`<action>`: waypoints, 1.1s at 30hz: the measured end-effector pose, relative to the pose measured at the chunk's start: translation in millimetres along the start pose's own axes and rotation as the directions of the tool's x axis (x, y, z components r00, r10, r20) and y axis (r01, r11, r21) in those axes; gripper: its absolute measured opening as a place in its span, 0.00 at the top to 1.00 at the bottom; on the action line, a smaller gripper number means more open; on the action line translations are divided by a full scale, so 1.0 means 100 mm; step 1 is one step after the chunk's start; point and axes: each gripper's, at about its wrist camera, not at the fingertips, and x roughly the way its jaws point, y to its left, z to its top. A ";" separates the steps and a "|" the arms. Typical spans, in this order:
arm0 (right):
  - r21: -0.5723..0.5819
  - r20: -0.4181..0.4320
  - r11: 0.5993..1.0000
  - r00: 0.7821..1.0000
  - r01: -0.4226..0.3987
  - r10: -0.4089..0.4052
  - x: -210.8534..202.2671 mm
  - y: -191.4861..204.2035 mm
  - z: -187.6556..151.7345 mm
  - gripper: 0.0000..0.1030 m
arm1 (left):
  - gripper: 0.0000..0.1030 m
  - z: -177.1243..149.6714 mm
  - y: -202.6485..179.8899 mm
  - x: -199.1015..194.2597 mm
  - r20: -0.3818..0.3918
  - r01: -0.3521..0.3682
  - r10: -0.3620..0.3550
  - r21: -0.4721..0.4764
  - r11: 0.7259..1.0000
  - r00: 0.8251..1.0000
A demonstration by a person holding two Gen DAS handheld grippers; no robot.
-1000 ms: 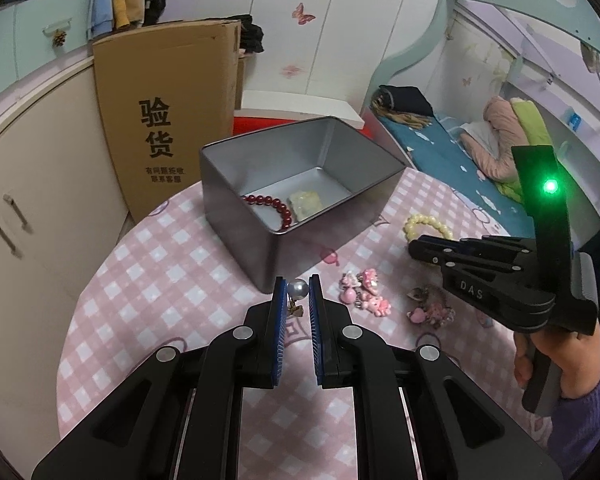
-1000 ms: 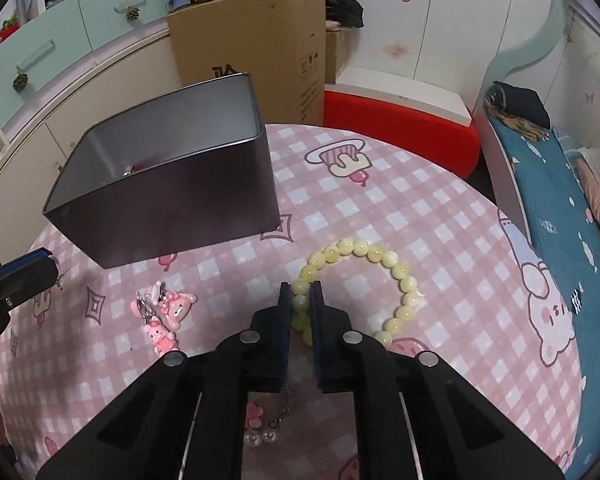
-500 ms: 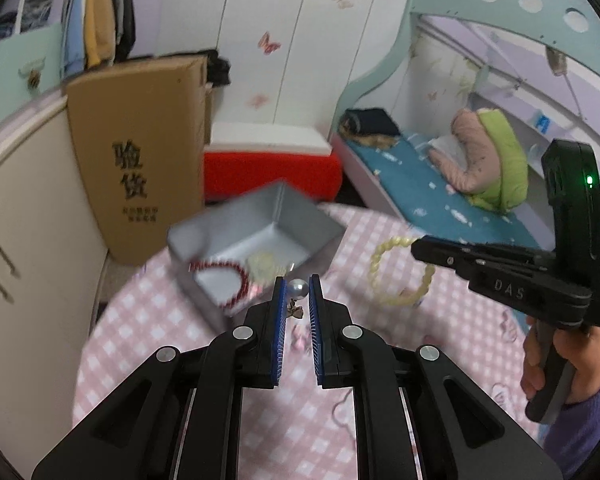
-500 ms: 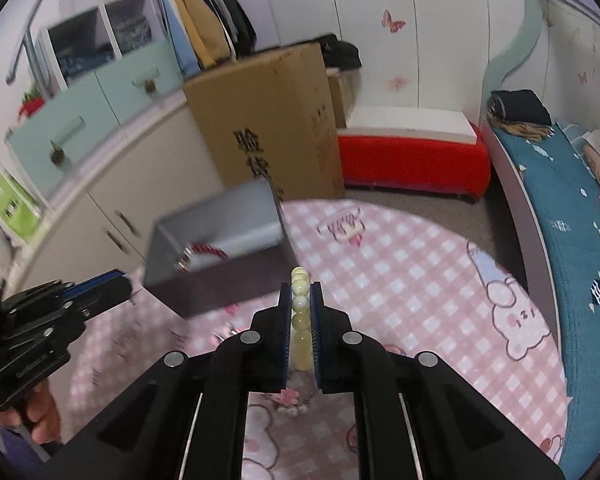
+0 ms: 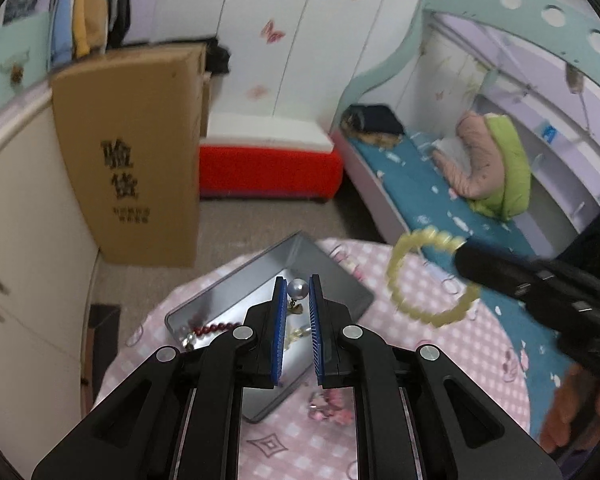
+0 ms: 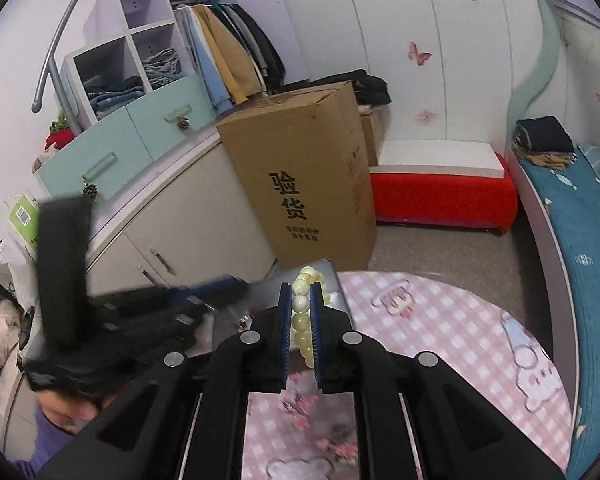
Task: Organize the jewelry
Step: 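Carry earring and yellow bracelet over the grey box and open both grippers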
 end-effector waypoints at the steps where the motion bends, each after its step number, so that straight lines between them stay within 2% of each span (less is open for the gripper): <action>1: -0.003 -0.004 1.000 1.000 -0.002 0.002 0.06 0.04 0.03 0.91 | 0.88 -0.02 0.04 0.06 -0.016 -0.006 0.006 -0.007 1.000 1.000; 6: -0.005 -0.036 1.000 0.999 -0.007 0.006 0.32 0.12 0.04 0.91 | 0.88 -0.11 0.17 0.25 -0.061 -0.009 0.007 -0.034 0.999 0.998; 15: -0.012 -0.109 0.999 0.993 0.041 -0.042 0.71 0.11 -0.07 0.91 | 0.86 -0.16 0.22 0.32 -0.064 -0.050 0.048 -0.024 0.998 0.997; 23: -0.024 -0.152 0.998 0.986 0.062 -0.065 0.90 0.12 -0.14 0.91 | 0.86 -0.17 0.29 0.22 -0.055 -0.061 0.057 -0.061 0.996 0.997; 24: -0.024 -0.159 0.998 0.985 0.062 -0.065 0.93 0.13 -0.14 0.91 | 0.85 -0.17 0.30 0.21 -0.055 -0.071 0.067 -0.063 0.995 0.996; 25: -0.025 -0.162 0.998 0.985 0.063 -0.066 0.94 0.13 -0.15 0.91 | 0.80 -0.17 0.31 0.18 -0.052 -0.076 0.073 -0.066 0.995 0.996; 26: -0.024 -0.170 0.998 0.983 0.060 -0.063 0.97 0.14 -0.16 0.91 | 0.64 -0.16 0.30 0.15 -0.045 -0.078 0.076 -0.068 0.995 0.996; 28: -0.019 -0.183 0.998 0.981 0.059 -0.062 1.01 0.15 -0.19 0.91 | 0.53 -0.17 0.29 0.06 -0.004 -0.136 0.136 -0.066 0.989 0.991; 33: 0.003 -0.207 0.999 0.978 0.040 -0.038 1.06 0.14 -0.25 0.89 | 0.51 -0.17 0.30 -0.01 0.014 -0.177 0.178 -0.039 0.983 0.984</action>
